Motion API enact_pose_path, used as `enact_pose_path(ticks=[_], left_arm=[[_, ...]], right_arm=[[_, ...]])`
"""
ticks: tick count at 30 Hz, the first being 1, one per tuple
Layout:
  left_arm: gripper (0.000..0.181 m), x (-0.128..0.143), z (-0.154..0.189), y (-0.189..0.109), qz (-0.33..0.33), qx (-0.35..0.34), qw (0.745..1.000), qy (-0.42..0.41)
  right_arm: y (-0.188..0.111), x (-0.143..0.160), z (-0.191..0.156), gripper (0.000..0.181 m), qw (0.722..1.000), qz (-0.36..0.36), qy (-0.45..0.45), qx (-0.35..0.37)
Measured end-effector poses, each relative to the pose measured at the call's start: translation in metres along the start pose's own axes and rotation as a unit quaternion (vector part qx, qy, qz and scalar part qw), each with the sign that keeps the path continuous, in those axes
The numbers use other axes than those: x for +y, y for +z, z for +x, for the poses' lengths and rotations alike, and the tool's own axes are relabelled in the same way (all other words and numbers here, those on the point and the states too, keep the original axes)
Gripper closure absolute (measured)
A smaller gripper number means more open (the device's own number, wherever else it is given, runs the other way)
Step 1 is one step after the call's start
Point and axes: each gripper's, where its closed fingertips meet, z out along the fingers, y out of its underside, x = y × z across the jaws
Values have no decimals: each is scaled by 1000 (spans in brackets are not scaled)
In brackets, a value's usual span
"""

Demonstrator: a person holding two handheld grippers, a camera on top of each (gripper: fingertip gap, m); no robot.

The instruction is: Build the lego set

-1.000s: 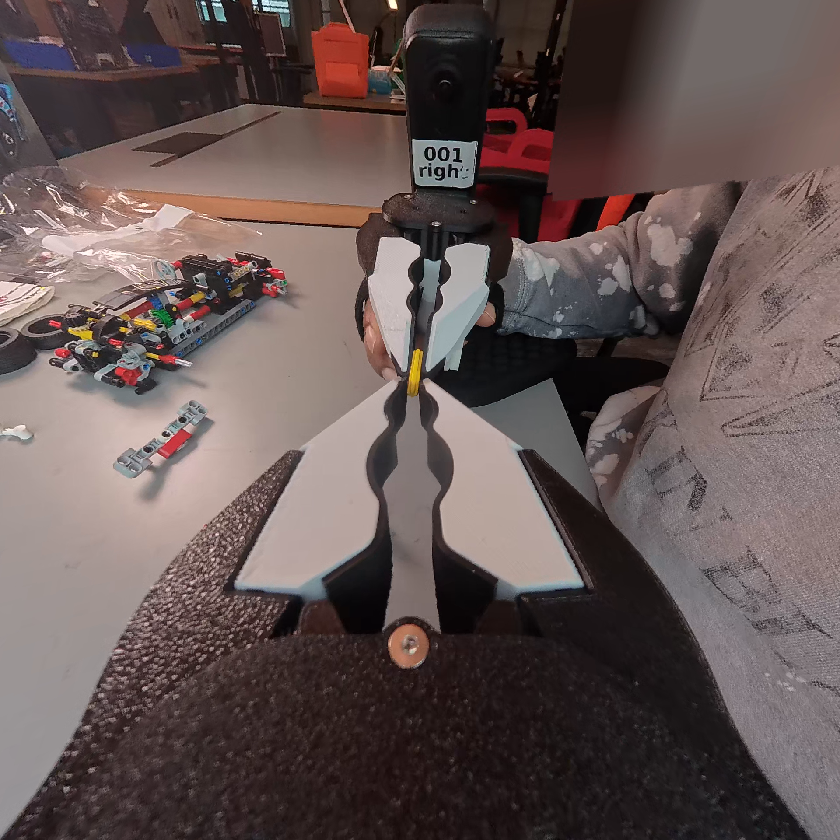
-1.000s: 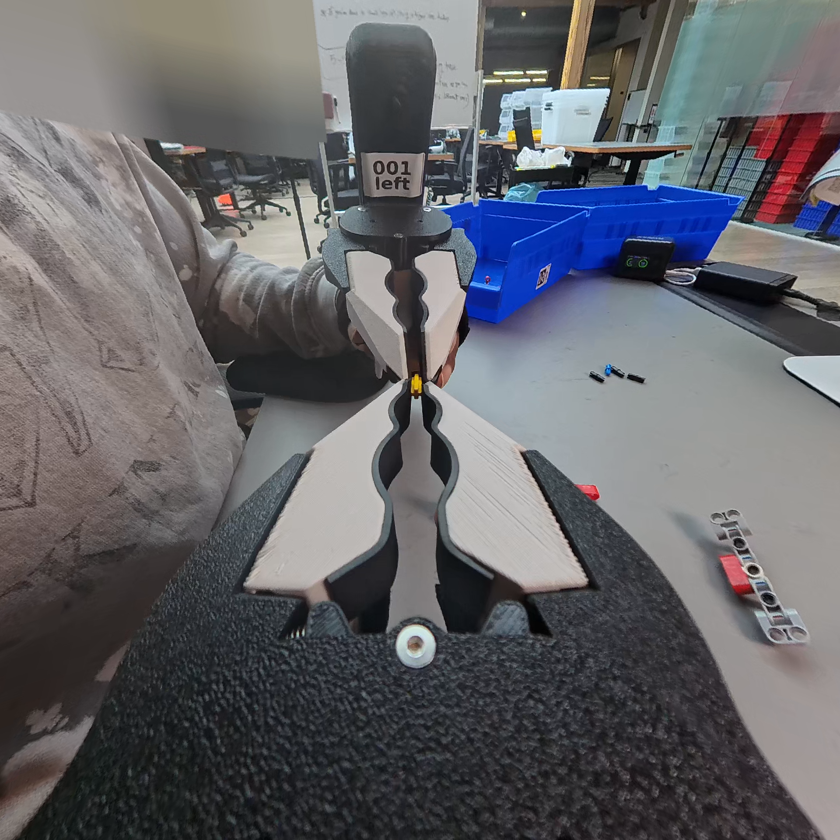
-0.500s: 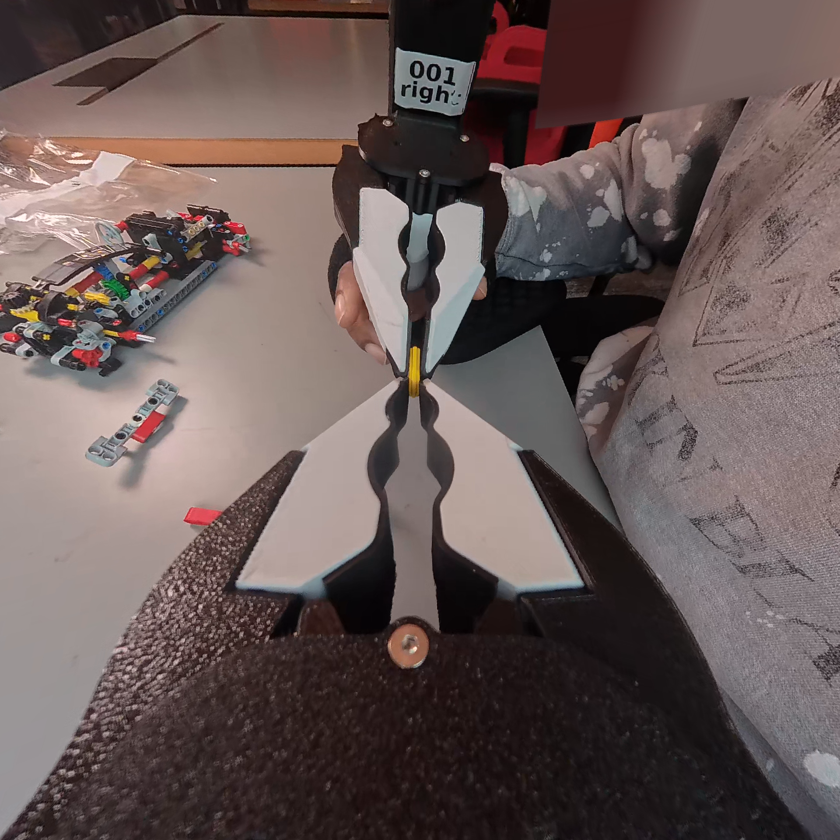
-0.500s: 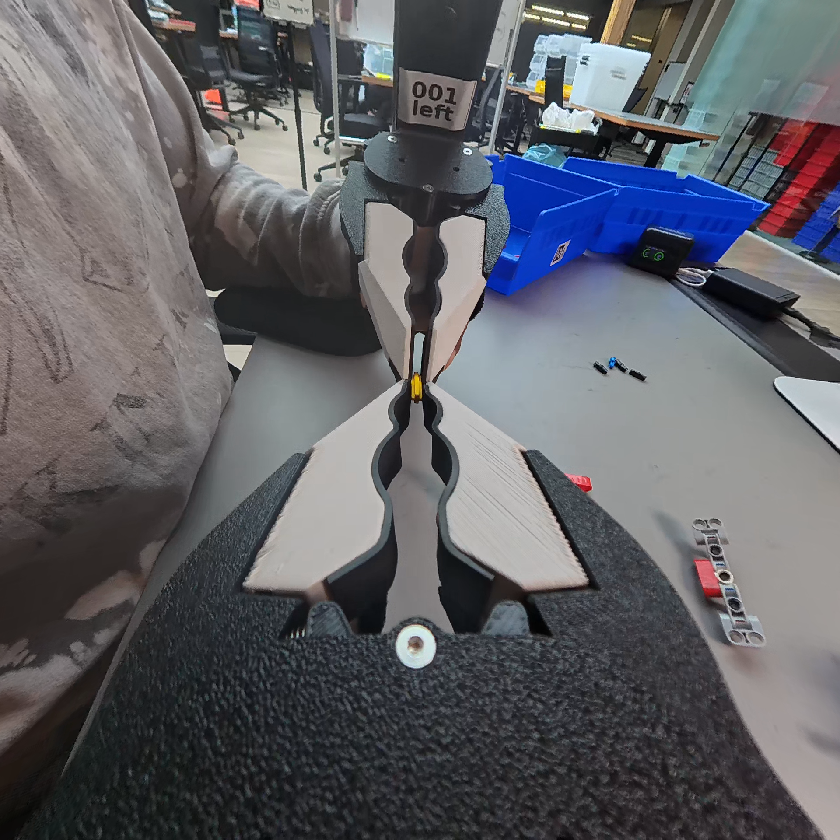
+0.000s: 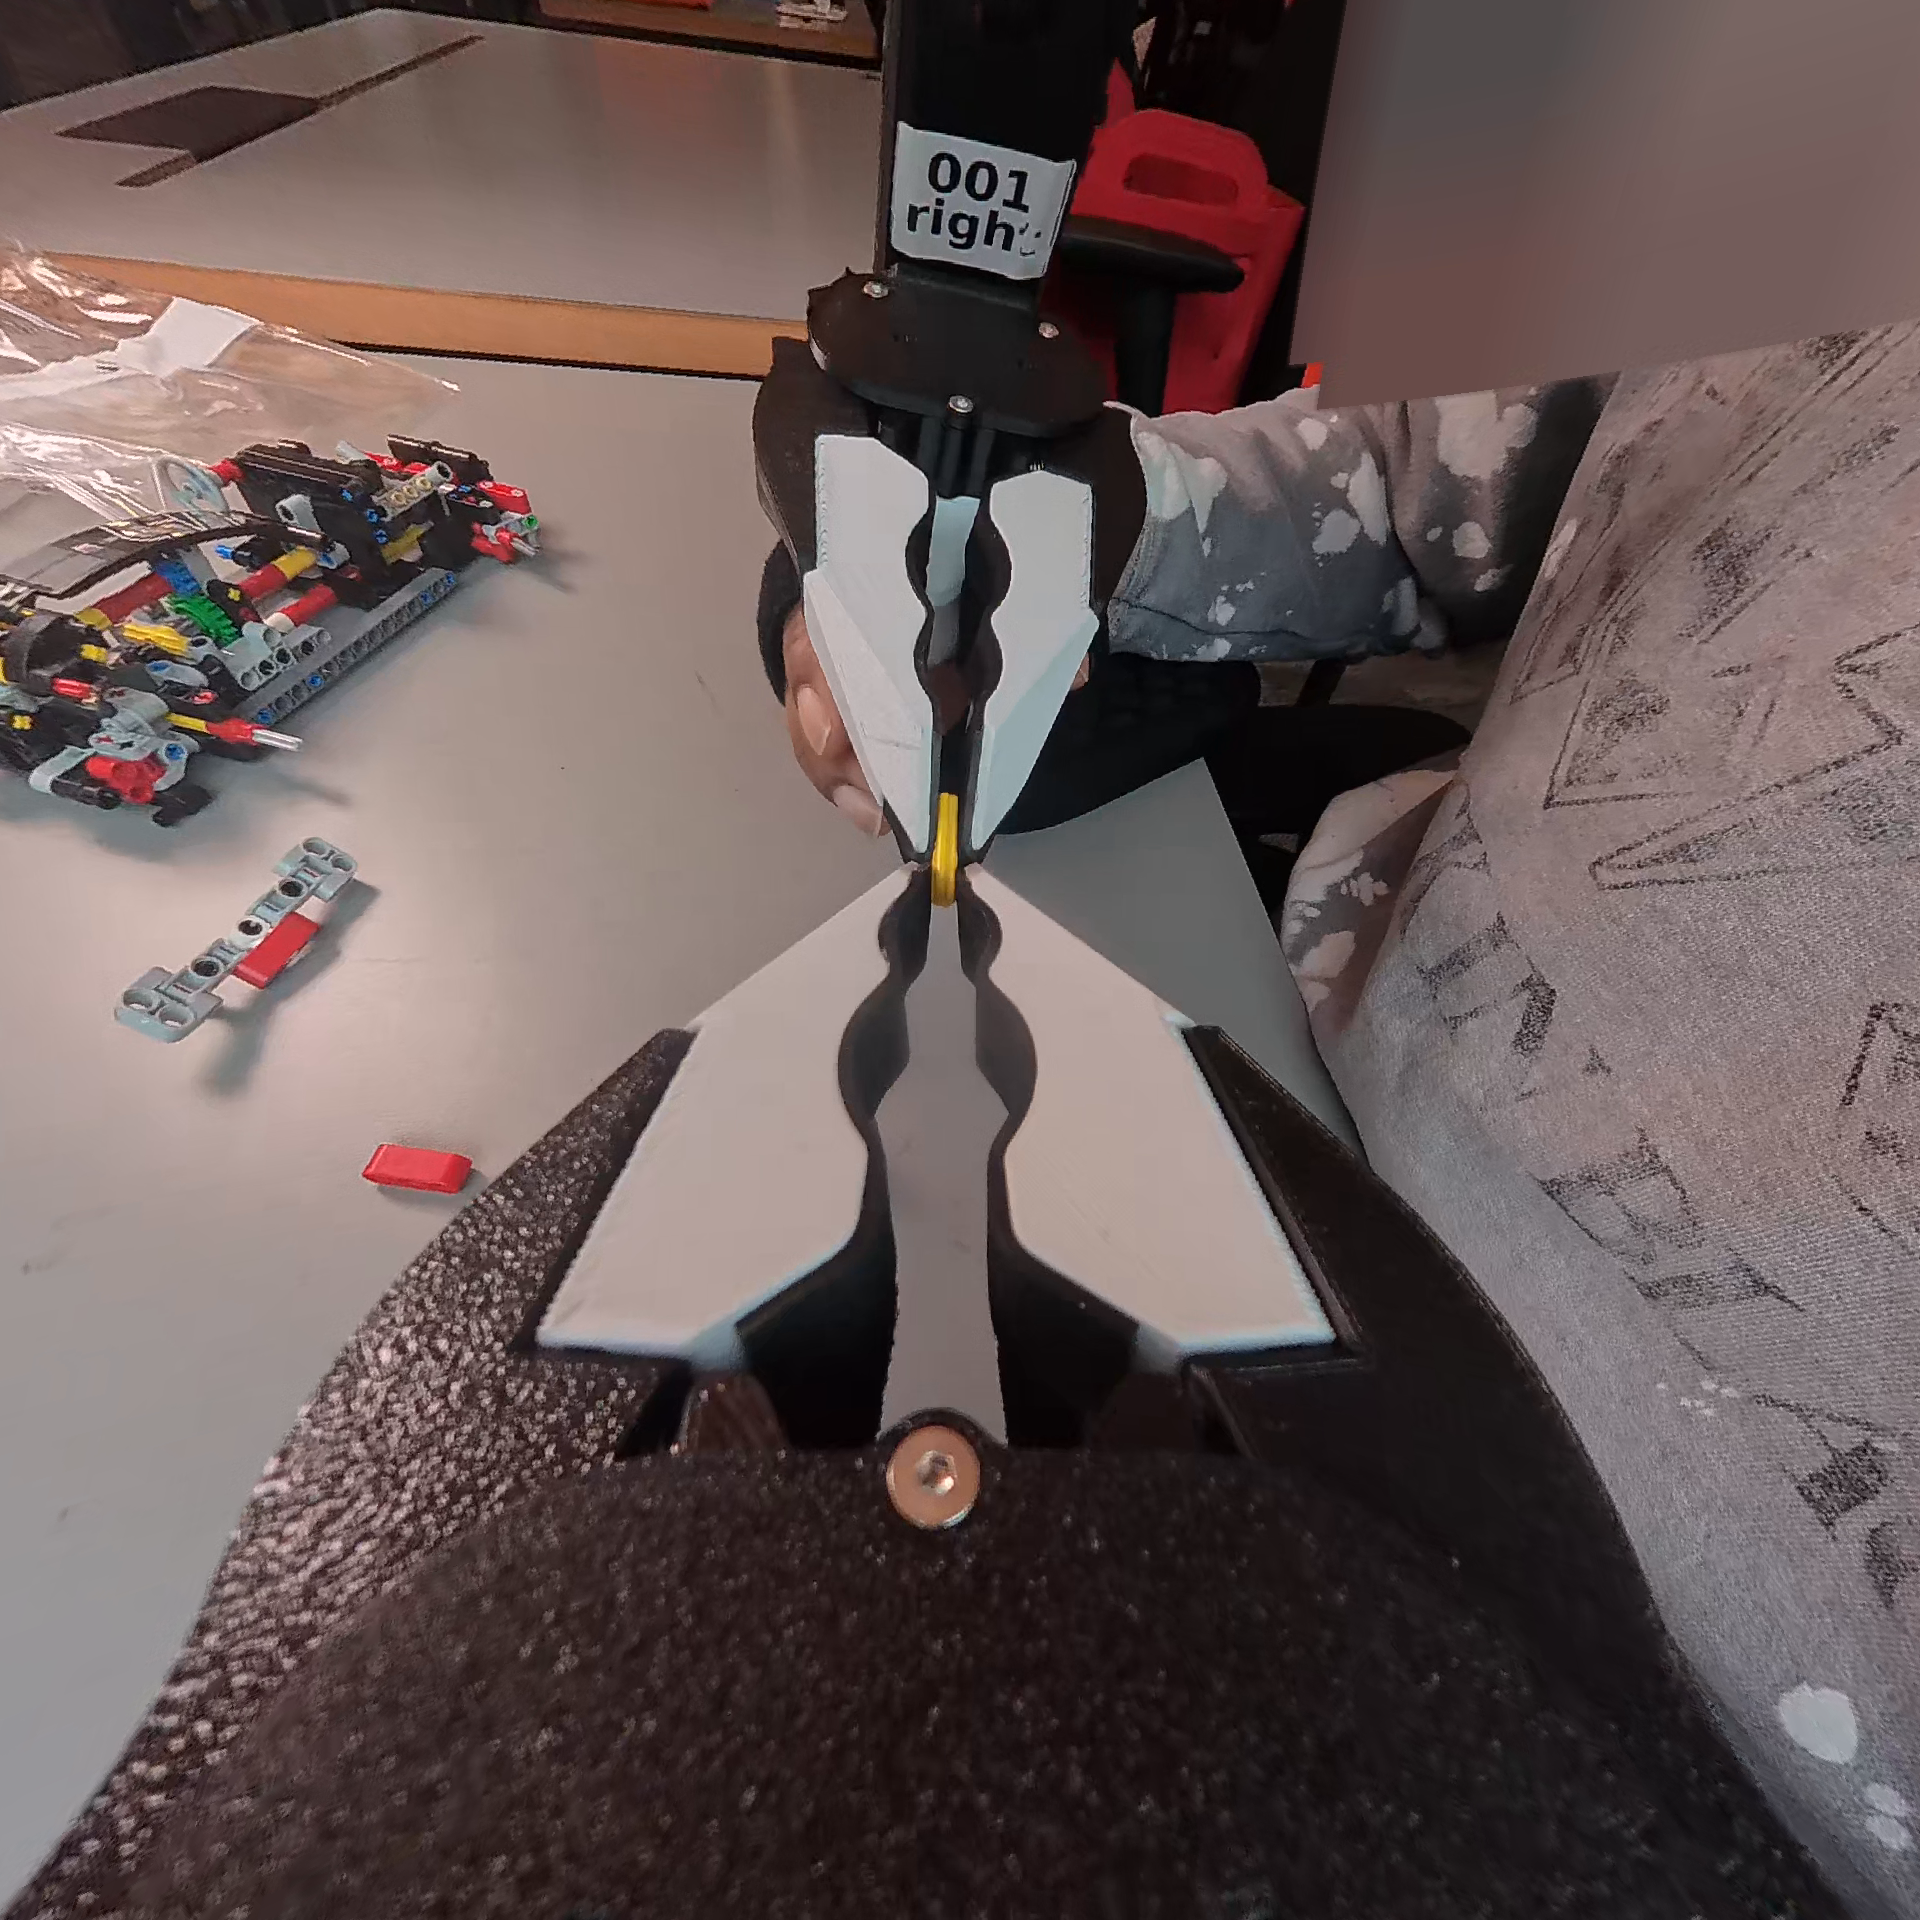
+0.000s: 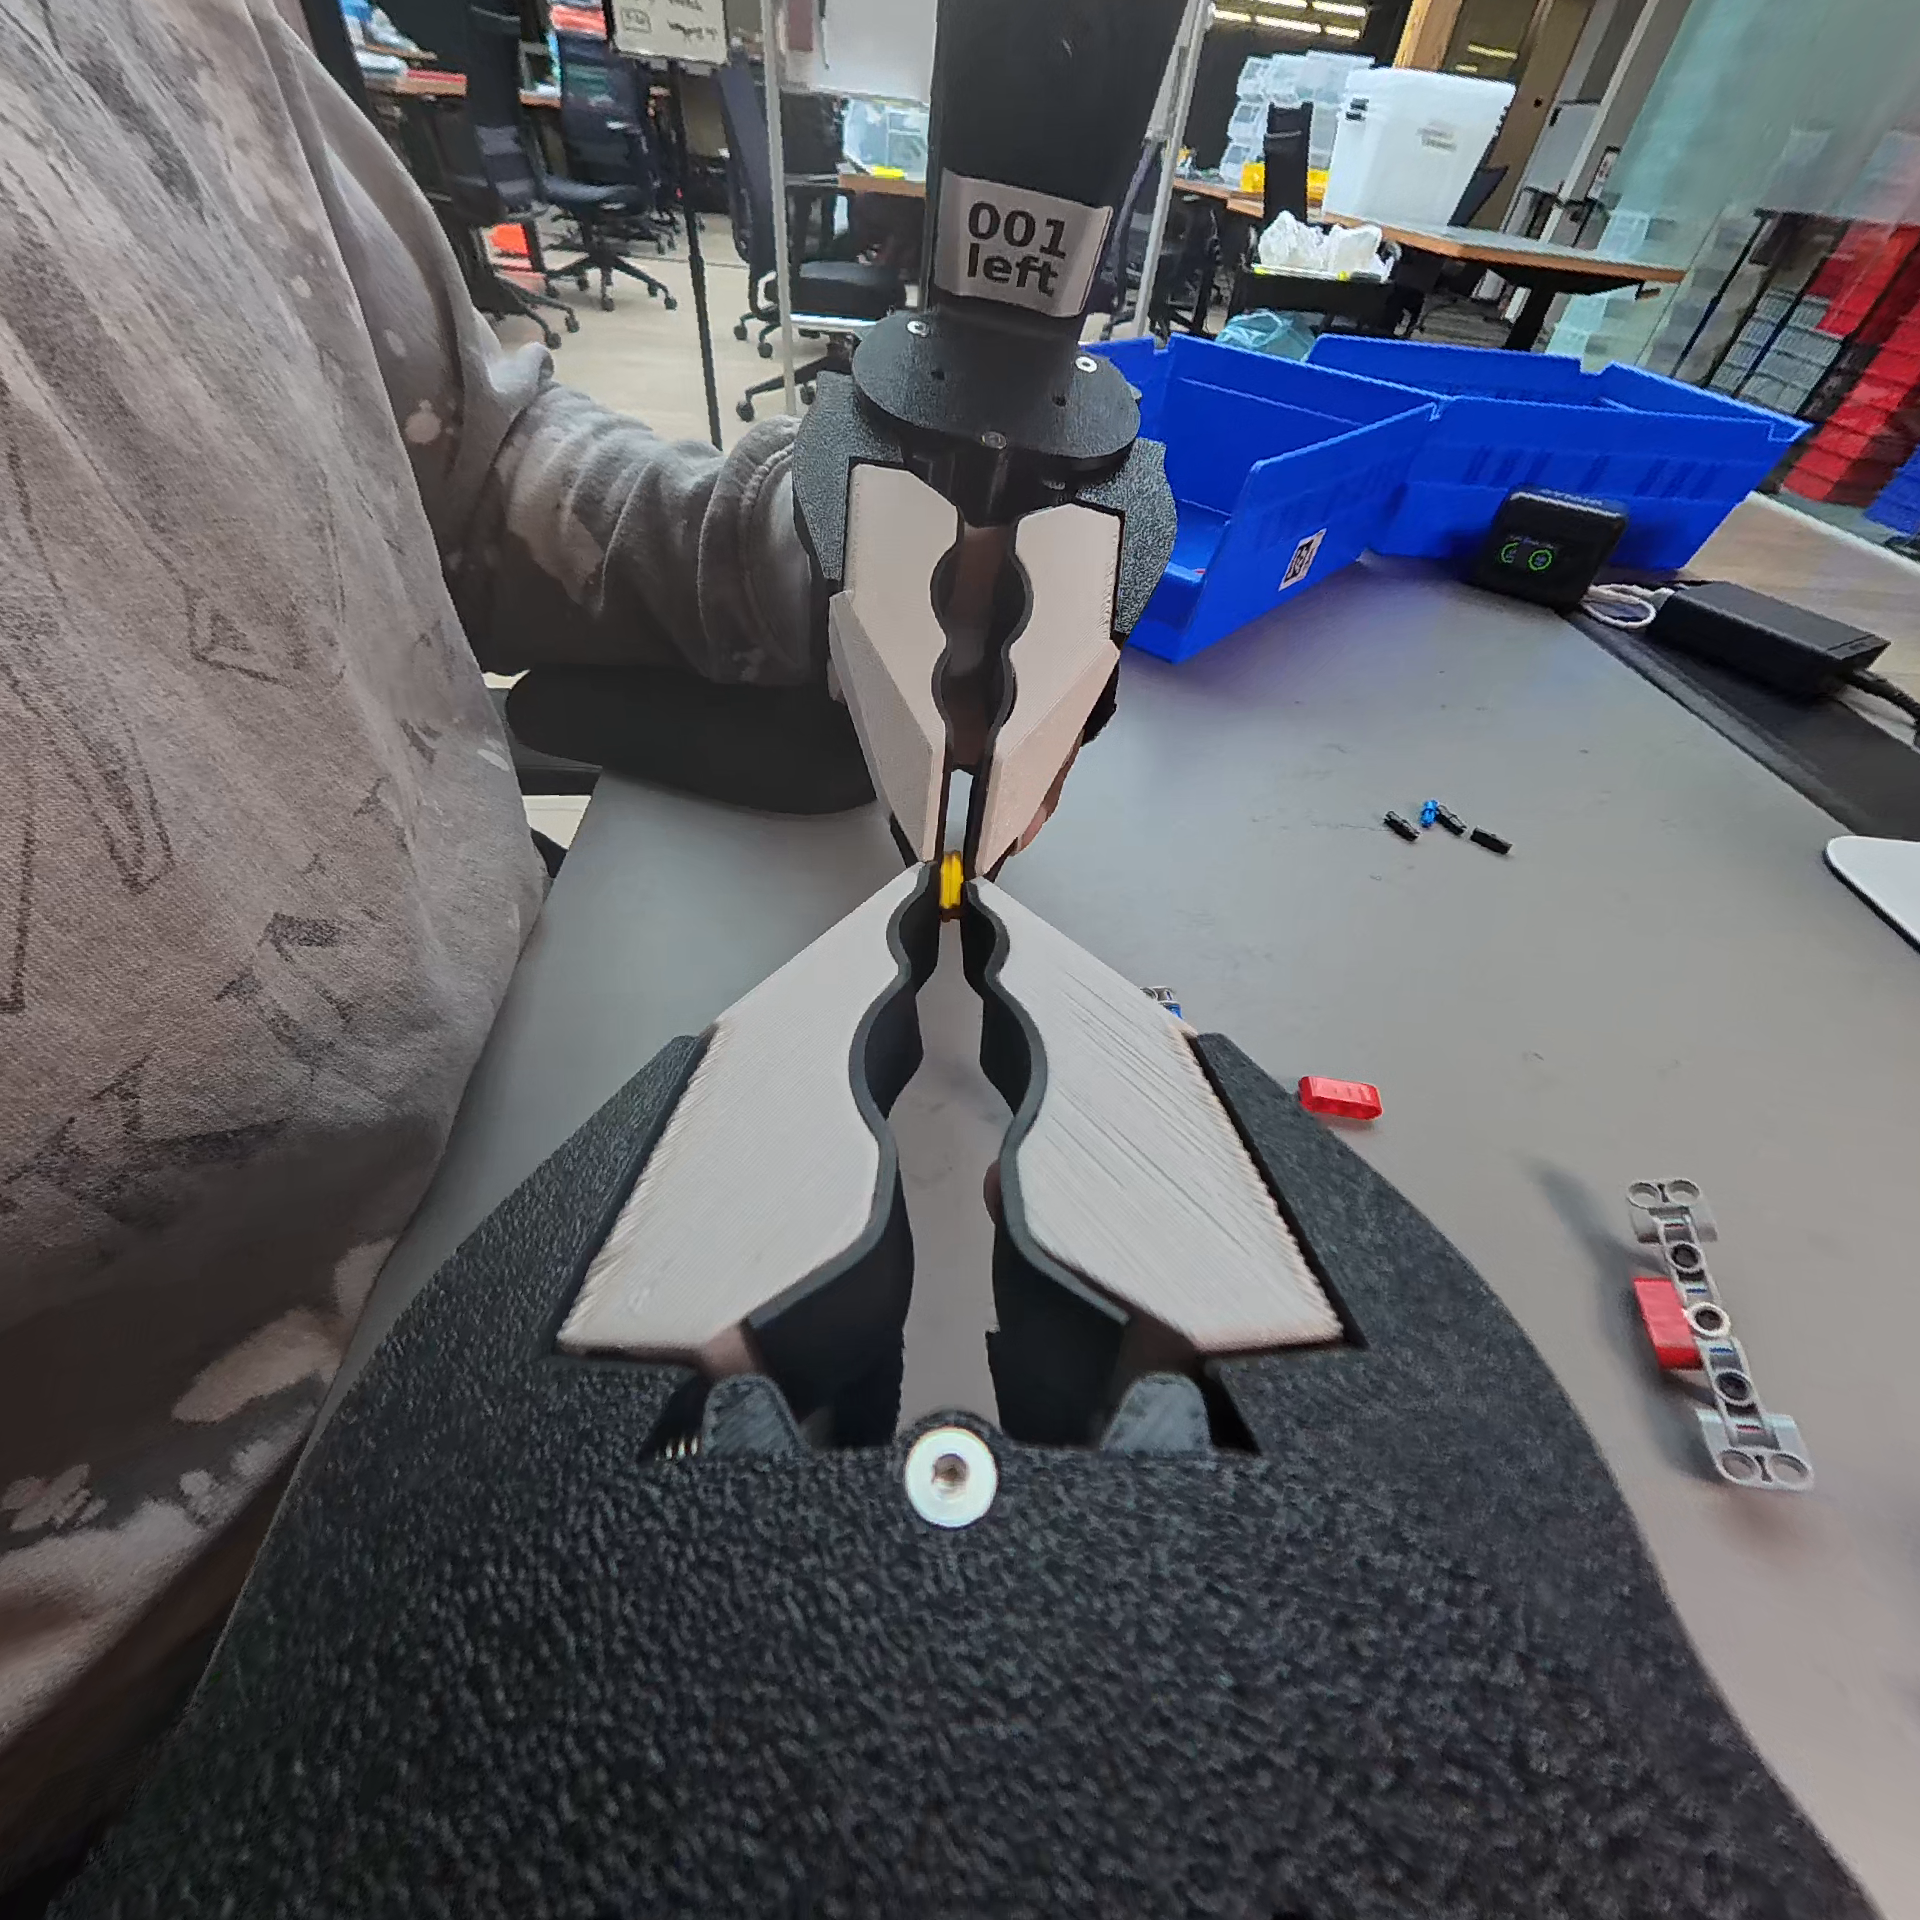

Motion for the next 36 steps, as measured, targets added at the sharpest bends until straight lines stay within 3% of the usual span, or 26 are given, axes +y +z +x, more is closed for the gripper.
enact_pose_path(ticks=[8,15,19,30,36], left_arm=[[162,-2,-18,-15,22,-30,999,-30],[165,1,-10,-3,14,-15,999,-36],[177,-1,-10,0,17,-20,999,-32],[177,-3,-11,0,10,-57,998,33],[172,-3,-15,-3,20,-54,998,11]], right_arm=[[-5,-3,9,181,1000,14,19,13],[-3,-1,11,180,1000,5,5,27],[-1,0,9,180,1000,0,0,28],[-1,-5,8,180,999,12,-1,34],[0,-6,10,180,999,10,0,37]])
